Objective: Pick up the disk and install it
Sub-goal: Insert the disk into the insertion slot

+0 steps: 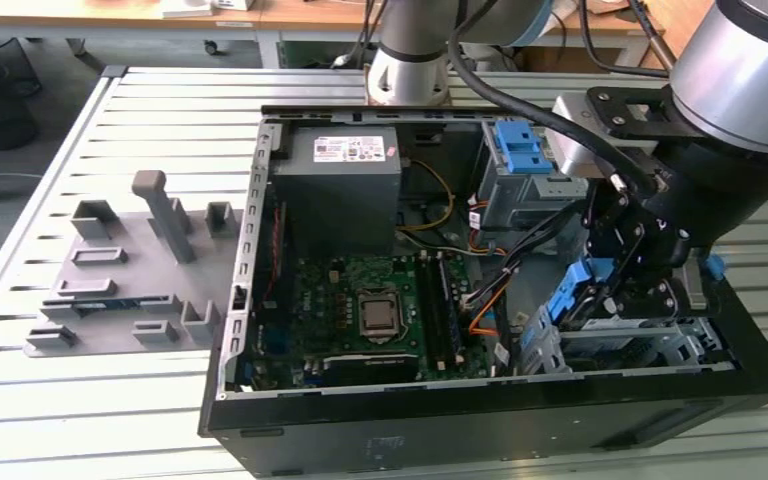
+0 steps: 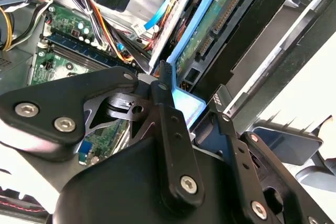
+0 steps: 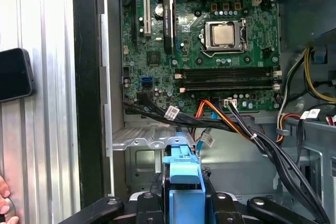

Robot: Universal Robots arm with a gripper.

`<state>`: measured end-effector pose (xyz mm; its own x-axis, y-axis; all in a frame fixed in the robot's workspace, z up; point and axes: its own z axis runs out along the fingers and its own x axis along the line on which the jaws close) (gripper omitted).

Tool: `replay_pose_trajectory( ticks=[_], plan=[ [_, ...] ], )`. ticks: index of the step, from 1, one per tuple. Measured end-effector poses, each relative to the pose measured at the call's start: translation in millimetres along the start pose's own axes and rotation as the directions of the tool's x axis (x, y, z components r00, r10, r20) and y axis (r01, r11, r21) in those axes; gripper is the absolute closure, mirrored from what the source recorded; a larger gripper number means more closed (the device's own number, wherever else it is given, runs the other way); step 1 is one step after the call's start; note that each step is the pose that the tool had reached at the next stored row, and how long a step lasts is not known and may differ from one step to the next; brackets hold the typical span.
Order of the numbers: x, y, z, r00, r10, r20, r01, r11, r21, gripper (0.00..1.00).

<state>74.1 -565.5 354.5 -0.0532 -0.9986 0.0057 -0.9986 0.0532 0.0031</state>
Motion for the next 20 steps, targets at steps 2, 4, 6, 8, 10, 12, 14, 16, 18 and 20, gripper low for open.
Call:
replay_pose_trajectory(
  ticks=[2,4,6,8,10,12,14,16,18,20],
  plan=[
    [0.0,0.0,0.1,1.0,0.0,0.0,0.0,1.0,0.0,0.63],
    [0.0,0.0,0.2,1.0,0.0,0.0,0.0,1.0,-0.0001,0.56],
    [0.0,0.0,0.2,1.0,0.0,0.0001,0.0,1.0,-0.0001,0.56],
    [0.0,0.0,0.3,1.0,0.0,0.0001,0.0,1.0,0.0,0.58],
    [0.0,0.0,0.3,1.0,0.0,0.0001,0.0,1.0,-0.0001,0.64],
    [0.0,0.0,0.4,1.0,0.0,0.0001,0.0,1.0,0.0,0.7],
    [0.0,0.0,0.4,1.0,0.0,0.0001,0.0,1.0,0.0,0.82],
    [0.0,0.0,0.5,1.0,0.0,0.0002,0.0,1.0,0.0,0.88],
    [0.0,0.0,0.5,1.0,0.0,0.0001,0.0,1.0,0.0,0.89],
    [0.0,0.0,0.6,1.0,0.0,0.0001,0.0,1.0,0.0,0.89]
  ],
)
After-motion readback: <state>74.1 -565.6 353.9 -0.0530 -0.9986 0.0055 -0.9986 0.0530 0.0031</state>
